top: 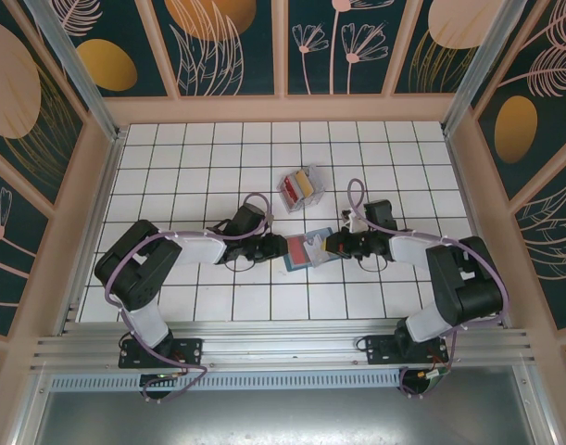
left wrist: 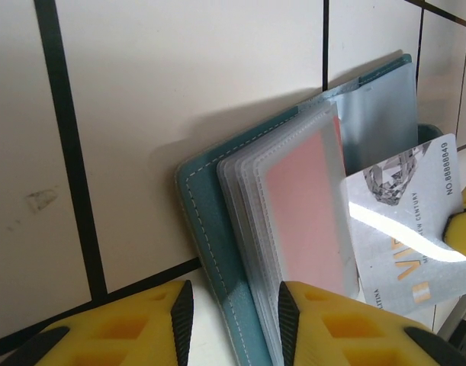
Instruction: Put the credit cards into the card holder
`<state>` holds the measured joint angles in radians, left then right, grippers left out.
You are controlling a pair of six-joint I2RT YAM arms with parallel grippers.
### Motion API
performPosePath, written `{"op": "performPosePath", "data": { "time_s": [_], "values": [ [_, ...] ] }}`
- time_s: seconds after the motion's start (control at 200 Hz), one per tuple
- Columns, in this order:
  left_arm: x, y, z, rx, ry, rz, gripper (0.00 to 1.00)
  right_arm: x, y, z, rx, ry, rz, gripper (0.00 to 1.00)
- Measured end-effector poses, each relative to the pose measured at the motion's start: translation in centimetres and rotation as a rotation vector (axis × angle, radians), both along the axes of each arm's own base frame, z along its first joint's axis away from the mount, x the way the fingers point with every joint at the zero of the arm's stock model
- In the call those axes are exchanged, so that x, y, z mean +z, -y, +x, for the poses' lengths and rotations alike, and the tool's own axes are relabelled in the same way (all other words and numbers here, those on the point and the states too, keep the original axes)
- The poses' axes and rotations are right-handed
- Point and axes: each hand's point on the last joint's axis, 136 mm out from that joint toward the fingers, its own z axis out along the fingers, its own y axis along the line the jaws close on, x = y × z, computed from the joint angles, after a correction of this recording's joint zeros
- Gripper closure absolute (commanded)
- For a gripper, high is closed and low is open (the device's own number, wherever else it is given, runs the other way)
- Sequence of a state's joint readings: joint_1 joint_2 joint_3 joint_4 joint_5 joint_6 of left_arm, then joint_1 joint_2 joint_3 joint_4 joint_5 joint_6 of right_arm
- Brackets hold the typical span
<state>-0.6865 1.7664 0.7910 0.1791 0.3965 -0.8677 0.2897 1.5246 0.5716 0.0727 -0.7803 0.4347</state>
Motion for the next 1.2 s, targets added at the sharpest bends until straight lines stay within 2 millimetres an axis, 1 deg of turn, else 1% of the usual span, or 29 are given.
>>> {"op": "performPosePath", "data": {
  "time_s": [0.255,0.495,0.651,0.861,1.056,1.201],
  "values": [
    [0.0,0.1,0.1,0.001,-0.002,0.0,0.63,-0.6,-0.3,0.6,0.032,0.004,-0.003,0.99],
    [-0.1,0.1,0.1,0.001,-0.002,0.001,0.64,-0.3,-0.6,1.4,0.045,0.031,-0.004,0.99],
    [-0.1,0.1,0.1,0.001,-0.003,0.001,0.64,-0.2,-1.4,1.9,0.061,0.043,-0.01,0.99],
    [-0.1,0.1,0.1,0.001,-0.003,0.001,0.64,-0.4,-3.3,1.4,0.11,0.06,-0.027,0.99],
    [-0.1,0.1,0.1,0.001,-0.003,0.001,0.64,-0.8,-4.0,1.1,0.107,0.068,-0.066,0.99],
    [-0.1,0.1,0.2,0.001,-0.004,0.001,0.64,-1.4,-5.0,0.6,0.113,0.084,-0.124,0.99]
  ]
}}
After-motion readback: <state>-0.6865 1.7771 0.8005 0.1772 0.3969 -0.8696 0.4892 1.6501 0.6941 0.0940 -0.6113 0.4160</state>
